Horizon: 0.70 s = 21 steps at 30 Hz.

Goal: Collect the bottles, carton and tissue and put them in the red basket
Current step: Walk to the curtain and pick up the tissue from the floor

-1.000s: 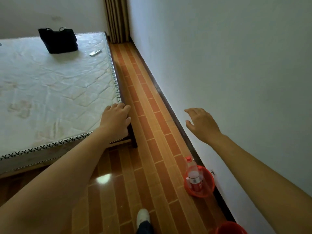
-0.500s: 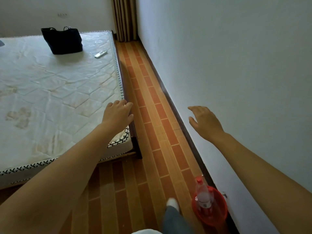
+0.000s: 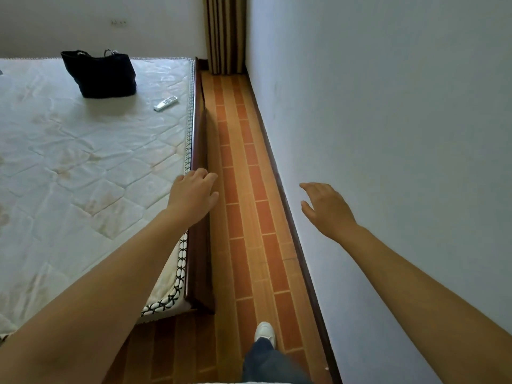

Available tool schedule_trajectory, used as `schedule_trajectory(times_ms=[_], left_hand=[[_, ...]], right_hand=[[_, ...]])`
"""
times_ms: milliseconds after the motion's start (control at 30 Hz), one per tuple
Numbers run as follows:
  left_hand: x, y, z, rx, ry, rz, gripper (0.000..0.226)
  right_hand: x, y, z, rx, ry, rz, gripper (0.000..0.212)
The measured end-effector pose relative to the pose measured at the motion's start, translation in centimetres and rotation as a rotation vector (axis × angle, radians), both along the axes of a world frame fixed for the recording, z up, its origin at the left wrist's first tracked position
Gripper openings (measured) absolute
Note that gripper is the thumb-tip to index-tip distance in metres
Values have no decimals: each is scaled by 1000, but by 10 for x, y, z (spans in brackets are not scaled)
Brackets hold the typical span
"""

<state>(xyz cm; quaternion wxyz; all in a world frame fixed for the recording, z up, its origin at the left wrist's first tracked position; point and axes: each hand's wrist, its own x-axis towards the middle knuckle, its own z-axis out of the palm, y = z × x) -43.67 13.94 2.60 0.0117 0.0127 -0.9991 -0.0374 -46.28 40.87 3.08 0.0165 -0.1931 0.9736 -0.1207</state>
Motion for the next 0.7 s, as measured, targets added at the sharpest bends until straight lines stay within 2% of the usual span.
schedule_trajectory(times_ms=[433, 700], left_hand=[[-196, -43, -9, -7, -17, 119, 44], [-361, -107, -20, -16, -14, 114, 44]], right_hand=[[-225, -47, -10, 23, 9, 146, 41], [-384, -108, -22, -2, 40, 122, 41]])
